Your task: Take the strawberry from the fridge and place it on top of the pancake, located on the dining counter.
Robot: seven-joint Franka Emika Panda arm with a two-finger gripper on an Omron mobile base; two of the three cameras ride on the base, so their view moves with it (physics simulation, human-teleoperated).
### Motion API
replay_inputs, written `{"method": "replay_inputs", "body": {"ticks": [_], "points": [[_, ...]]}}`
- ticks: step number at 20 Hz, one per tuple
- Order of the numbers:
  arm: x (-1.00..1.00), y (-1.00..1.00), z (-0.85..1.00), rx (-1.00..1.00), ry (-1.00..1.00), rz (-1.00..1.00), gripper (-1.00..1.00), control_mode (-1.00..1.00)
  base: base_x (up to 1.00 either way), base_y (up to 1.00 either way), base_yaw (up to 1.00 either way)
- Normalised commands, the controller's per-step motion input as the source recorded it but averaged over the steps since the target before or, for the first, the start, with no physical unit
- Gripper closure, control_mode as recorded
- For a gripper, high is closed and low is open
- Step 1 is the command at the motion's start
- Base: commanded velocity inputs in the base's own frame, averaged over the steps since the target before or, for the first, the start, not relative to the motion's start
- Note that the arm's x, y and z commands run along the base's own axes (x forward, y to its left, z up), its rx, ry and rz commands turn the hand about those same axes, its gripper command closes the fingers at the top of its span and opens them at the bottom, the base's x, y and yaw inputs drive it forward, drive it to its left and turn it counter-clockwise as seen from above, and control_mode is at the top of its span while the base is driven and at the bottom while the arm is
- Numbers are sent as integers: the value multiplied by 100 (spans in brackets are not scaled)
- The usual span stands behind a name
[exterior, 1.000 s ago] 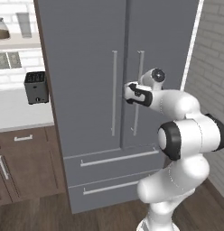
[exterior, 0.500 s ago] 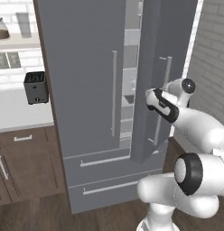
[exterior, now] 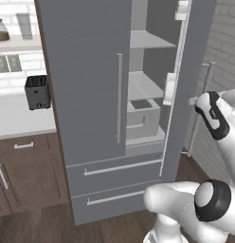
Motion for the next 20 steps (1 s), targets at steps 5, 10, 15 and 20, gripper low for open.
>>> {"method": "replay_inputs", "body": {"ticks": [5,10,15,20], "points": [[-95,4,54,-5,-3,0,-100,-100,0,0,0],[-24,97,9,-41,26,0,-100,-100,0,0,0],[34,92,-1,-47,62,0,-100,-100,0,0,0],[77,47,0,-32,36,0,-100,-100,0,0,0]]}}
